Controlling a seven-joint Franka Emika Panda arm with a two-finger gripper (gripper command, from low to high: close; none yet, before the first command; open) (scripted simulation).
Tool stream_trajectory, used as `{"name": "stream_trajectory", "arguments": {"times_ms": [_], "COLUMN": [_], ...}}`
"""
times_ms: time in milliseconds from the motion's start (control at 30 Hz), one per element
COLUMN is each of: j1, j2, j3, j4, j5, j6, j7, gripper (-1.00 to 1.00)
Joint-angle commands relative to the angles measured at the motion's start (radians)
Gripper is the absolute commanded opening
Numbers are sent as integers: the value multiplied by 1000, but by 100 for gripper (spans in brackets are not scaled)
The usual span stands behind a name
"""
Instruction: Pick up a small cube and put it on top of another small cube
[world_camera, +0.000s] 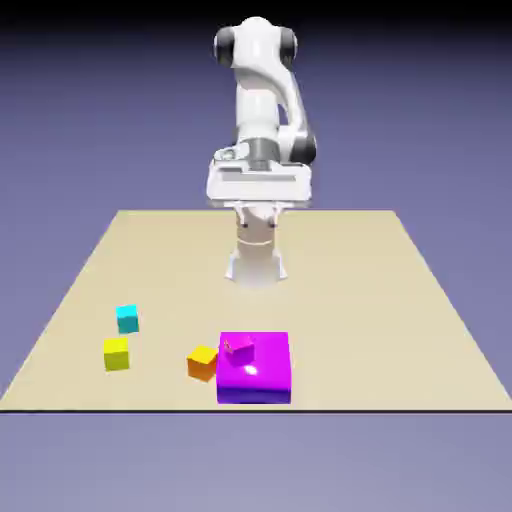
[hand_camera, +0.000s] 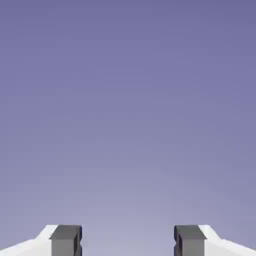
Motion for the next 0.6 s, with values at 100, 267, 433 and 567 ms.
{"name": "stream_trajectory", "arguments": {"times_ms": [100,267,433,567], "j1": [-145,-326,-507,-652], "j2": [121,272,423,544], "j3": [-16,-36,-56,-72], "j4": [24,54,85,109], "j5": [5,10,16,21], "j6": [-41,-93,-144,-185], "j7": [70,157,244,314], "gripper": [0,0,0,0]}}
